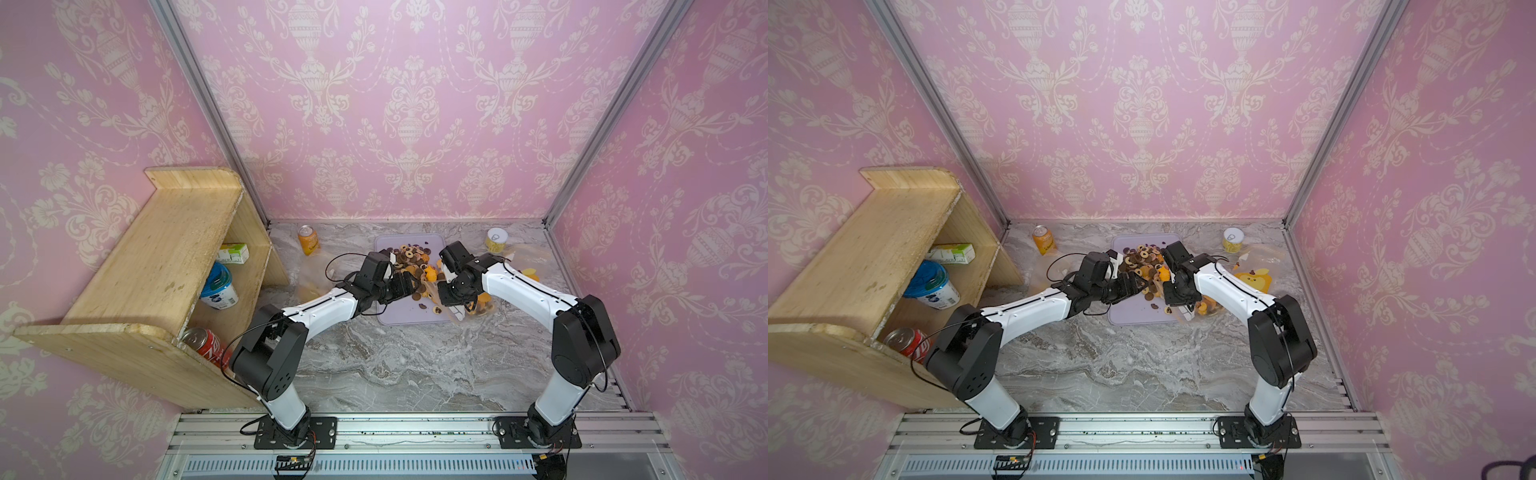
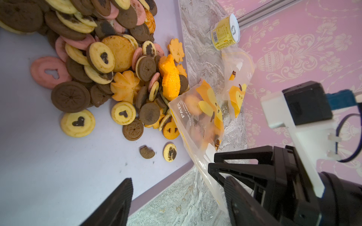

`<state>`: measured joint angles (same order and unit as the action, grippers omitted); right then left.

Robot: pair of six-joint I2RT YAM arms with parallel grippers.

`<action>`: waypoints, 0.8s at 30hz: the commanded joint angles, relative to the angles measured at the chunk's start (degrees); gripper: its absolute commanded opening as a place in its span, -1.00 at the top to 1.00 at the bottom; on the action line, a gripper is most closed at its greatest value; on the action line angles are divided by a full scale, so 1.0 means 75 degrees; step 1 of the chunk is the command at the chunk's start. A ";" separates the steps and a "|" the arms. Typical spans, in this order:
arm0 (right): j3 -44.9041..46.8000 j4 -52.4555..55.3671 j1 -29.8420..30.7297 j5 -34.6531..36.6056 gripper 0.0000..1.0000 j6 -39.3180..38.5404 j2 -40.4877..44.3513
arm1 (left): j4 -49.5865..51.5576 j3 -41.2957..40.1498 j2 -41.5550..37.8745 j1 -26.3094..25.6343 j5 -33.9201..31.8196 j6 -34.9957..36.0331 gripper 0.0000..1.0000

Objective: Pour cookies out of the ziploc bag
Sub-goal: Open the ziploc bag at the center of the board.

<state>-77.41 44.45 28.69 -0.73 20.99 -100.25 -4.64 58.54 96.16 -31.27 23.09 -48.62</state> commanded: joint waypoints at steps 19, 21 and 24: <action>-0.0075 0.0110 0.0303 0.0113 0.87 0.0061 -0.0313 | -0.0811 -0.0273 0.0477 0.0015 0.0463 -0.0471 -0.33; -0.0071 0.0063 0.0300 0.0098 1.00 0.0084 -0.0269 | -0.1279 -0.0457 0.0546 -0.0052 0.0569 -0.0702 -0.23; -0.0107 0.0073 0.0292 0.0051 1.00 0.0098 -0.0241 | -0.1759 -0.0549 0.0749 -0.0255 0.0668 -0.0873 -0.10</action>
<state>-77.43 44.27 30.52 -1.43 21.17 -102.24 -13.30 55.48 99.92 -31.73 25.89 -53.10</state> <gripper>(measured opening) 0.041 0.558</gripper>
